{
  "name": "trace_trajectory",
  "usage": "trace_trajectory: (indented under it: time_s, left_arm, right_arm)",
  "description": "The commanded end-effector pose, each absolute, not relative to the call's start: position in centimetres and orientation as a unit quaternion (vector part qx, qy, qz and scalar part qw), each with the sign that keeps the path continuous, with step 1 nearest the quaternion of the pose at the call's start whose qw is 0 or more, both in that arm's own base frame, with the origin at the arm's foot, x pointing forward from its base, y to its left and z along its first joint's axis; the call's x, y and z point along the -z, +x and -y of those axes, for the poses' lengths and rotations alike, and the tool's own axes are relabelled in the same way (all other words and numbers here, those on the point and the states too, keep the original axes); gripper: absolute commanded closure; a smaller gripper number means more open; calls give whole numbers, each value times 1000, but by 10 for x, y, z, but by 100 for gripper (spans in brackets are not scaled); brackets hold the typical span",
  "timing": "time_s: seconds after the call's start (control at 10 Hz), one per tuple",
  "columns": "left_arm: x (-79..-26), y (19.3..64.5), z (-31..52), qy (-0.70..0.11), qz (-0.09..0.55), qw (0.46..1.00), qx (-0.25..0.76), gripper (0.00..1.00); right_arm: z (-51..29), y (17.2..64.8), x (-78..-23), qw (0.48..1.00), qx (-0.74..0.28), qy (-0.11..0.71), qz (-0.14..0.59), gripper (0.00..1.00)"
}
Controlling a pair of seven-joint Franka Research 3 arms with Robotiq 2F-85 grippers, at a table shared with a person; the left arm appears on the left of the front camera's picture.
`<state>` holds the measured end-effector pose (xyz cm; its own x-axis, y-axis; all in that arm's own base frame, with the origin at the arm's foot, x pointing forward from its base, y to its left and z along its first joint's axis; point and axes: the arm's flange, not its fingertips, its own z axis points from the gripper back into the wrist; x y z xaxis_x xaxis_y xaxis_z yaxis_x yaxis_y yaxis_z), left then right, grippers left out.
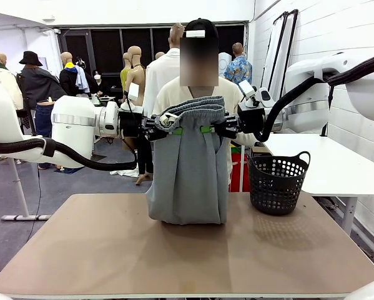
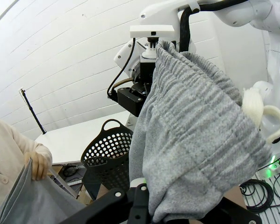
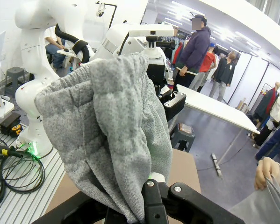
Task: Fold the training pants.
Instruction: Release the ends of the Training pants and then grab the overlapped ends.
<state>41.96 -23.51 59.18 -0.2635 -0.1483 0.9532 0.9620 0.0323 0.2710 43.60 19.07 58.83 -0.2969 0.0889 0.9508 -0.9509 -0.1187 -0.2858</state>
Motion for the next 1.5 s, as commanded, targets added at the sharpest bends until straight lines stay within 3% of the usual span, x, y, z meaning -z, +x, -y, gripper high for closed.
trace_trajectory:
  time_s: [0.0, 1.4]
  left_arm:
    - [-595, 416, 236, -375, 544, 475, 581, 100]
    - [-595, 416, 236, -375, 544, 475, 581, 100]
  right_arm:
    - [-192, 435, -590, 417, -619, 421, 516, 100]
    - [-192, 435, -590, 417, -619, 421, 516, 100]
